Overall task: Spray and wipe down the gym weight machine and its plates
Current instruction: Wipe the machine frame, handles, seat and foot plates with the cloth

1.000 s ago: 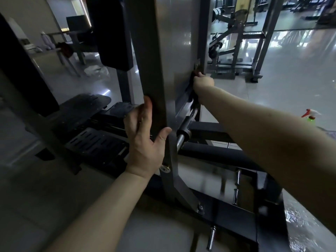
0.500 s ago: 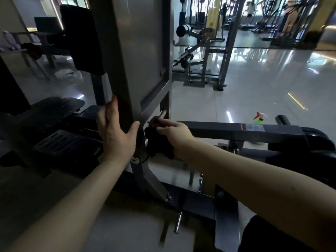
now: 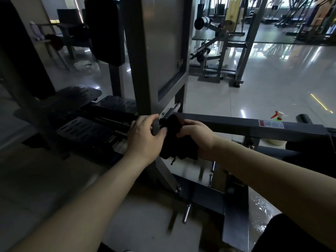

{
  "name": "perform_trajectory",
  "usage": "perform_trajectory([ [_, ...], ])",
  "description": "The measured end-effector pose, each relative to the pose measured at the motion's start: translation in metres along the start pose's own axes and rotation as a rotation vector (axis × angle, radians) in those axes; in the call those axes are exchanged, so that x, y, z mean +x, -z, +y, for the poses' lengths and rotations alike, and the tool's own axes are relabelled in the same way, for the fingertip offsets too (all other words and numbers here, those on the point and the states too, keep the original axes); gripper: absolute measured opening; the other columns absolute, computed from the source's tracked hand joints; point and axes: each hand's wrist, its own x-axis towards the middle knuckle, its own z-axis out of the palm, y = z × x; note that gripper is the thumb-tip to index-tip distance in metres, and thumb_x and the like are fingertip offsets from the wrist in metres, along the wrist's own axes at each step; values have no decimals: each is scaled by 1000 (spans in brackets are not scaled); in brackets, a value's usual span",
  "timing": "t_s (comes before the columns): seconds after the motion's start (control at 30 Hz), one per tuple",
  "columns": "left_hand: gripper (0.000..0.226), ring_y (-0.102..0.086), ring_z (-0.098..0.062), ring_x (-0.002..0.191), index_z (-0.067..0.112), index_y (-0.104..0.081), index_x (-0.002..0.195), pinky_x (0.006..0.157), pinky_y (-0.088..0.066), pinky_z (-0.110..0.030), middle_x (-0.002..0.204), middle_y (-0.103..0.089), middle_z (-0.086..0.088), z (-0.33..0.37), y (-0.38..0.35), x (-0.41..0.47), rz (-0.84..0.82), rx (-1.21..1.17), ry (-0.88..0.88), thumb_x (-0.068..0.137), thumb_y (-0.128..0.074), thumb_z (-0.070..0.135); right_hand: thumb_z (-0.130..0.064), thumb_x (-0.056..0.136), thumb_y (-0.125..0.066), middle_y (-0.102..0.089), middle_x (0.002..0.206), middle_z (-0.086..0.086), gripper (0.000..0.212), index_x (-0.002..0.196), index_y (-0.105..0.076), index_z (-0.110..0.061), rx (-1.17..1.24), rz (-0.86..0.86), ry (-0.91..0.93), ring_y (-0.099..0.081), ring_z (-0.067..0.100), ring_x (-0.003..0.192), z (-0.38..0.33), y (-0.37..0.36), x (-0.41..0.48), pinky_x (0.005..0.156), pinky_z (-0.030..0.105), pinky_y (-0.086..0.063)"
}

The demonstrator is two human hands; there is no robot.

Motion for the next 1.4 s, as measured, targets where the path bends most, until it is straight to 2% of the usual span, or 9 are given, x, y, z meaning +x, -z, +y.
perform_trajectory([
  [0.3,22,-67,-21,91,33,-69,84,84,-54,-39,86,-70,7,-14,0,-2,-167,35,193,81,-67,55,-12,83,-78,-68,105,14,35,110,-56,-13,-351,213,33,-72,29,94,15,-8,6,87,48,-61],
  [0.6,14,-69,-16,92,24,-75,101,88,-58,-43,93,-73,7,-5,-12,0,-100,-64,233,94,-69,34,4,89,-65,-55,122,0,27,95,-67,-23,-502,374,410,-56,15,113,33,-19,2,87,22,-55],
  [0.73,15,-70,-15,89,22,-76,101,81,-59,-39,91,-74,6,-4,-12,1,-118,-109,254,98,-65,31,-19,81,-84,-50,133,-3,51,128,-63,-18,-570,203,388,-53,13,122,41,-16,0,101,28,-53],
  [0.9,17,-66,-10,78,21,-77,106,62,-42,-17,84,-71,6,-1,-14,-1,-194,-131,222,101,-62,26,-30,83,-83,-62,117,-3,45,122,-62,-26,-577,245,379,-65,14,107,48,-12,9,89,39,-61],
  [1.07,35,-64,-17,96,19,-64,116,75,-54,-29,111,-59,4,-9,-13,8,145,-62,288,89,-76,37,-16,98,-66,-72,108,-5,29,127,-68,-19,-457,224,273,-74,7,90,33,12,21,80,25,-62],
  [1.13,60,-54,-17,117,19,-51,131,88,-50,-30,132,-46,-1,-14,-11,15,244,-75,317,84,-80,39,-16,99,-64,-70,107,-4,30,128,-69,-16,-656,350,312,-70,3,80,22,30,44,67,11,-55],
  [1.2,70,-43,-17,130,20,-46,140,97,-43,-30,141,-41,-2,-16,-11,23,264,-92,313,83,-81,39,-15,98,-62,-67,113,2,28,125,-72,-15,-921,450,373,-67,14,87,9,50,77,69,20,-56],
  [1.27,61,-43,-19,131,23,-52,137,104,-45,-38,135,-46,2,-20,-14,30,247,-59,266,85,-79,41,-16,97,-58,-64,121,7,29,121,-74,-16,-1102,496,391,-63,27,101,1,66,114,81,38,-55],
  [1.4,52,-47,-22,123,19,-62,128,103,-48,-46,118,-49,7,-30,-16,35,231,-15,194,85,-77,44,-24,100,-49,-59,128,8,33,122,-73,-18,-1369,505,302,-55,31,113,9,72,181,83,33,-41],
])
